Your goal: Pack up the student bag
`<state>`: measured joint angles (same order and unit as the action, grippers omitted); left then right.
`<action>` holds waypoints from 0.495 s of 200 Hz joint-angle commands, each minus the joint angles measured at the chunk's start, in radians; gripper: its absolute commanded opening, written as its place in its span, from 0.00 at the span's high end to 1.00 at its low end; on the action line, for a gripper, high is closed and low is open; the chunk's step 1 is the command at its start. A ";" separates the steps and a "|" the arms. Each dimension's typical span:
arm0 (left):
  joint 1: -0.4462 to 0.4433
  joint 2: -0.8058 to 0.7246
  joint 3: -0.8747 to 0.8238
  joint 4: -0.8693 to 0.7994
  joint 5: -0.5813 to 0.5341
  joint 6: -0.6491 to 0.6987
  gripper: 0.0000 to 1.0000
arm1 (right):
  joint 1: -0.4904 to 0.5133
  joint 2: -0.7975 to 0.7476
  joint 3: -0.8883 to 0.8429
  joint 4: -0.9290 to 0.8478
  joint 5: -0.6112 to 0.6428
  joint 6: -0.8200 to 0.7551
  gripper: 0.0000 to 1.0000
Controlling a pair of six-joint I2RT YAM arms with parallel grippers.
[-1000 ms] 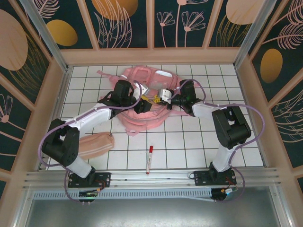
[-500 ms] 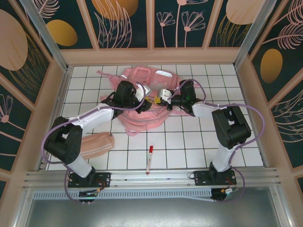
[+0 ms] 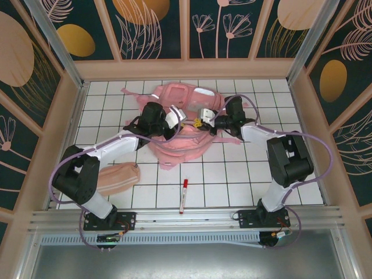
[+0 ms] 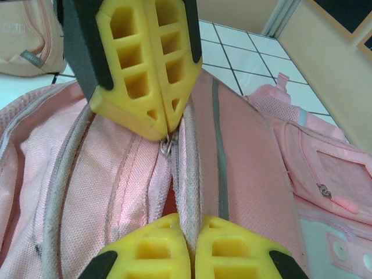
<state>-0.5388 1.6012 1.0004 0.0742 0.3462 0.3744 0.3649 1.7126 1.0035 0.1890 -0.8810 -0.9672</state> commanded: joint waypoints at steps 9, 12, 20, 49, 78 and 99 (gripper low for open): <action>0.092 -0.015 -0.022 -0.073 -0.035 0.013 1.00 | -0.042 -0.069 0.035 -0.133 -0.040 -0.097 1.00; 0.100 -0.020 -0.023 -0.070 -0.039 0.009 1.00 | -0.045 -0.070 0.036 -0.142 -0.034 -0.106 1.00; 0.125 -0.033 -0.022 -0.060 -0.062 -0.004 1.00 | -0.056 -0.077 0.036 -0.176 -0.024 -0.126 1.00; 0.212 -0.032 -0.034 -0.092 -0.223 -0.029 1.00 | -0.107 -0.117 -0.005 -0.161 -0.038 -0.100 1.00; 0.258 -0.005 -0.046 -0.091 -0.210 -0.011 1.00 | -0.131 -0.133 -0.021 -0.157 -0.049 -0.093 1.00; 0.257 0.033 -0.034 -0.131 -0.077 0.079 1.00 | -0.140 -0.135 -0.028 -0.141 -0.051 -0.082 1.00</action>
<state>-0.3294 1.5871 0.9737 0.0109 0.2668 0.3683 0.2680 1.6241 0.9955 0.0551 -0.9085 -1.0607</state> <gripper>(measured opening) 0.017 0.053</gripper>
